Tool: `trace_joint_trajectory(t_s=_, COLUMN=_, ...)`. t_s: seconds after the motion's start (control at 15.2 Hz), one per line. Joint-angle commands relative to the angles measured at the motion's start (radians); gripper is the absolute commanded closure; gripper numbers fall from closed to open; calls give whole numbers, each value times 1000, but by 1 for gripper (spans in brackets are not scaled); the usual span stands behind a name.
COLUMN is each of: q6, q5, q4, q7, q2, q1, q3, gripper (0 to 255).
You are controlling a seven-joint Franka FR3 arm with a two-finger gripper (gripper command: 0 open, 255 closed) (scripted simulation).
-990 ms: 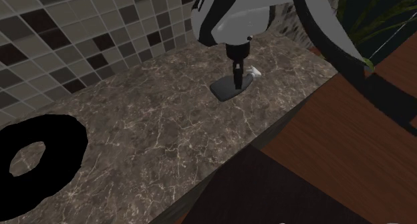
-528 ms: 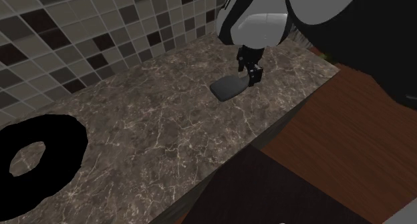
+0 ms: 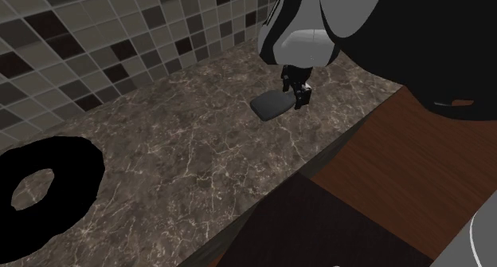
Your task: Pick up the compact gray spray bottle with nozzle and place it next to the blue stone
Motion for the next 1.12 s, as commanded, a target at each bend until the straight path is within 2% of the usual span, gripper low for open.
trace_joint_trajectory(t_s=0.0, q6=2, q5=1, q4=0, q7=-1, q2=2, q1=0, q3=1, gripper=0)
trace_joint_trajectory(t_s=0.26, q6=2, q5=1, q4=0, q7=-1, q2=2, q1=0, q3=1, gripper=0)
trace_joint_trajectory(t_s=0.33, q6=2, q5=1, q4=0, q7=-1, q2=2, q1=0, q3=1, gripper=255)
trace_joint_trajectory(t_s=1.06, q6=-18, q5=-7, q4=-1, q7=5, q2=-19, q1=3, q3=-4, gripper=255)
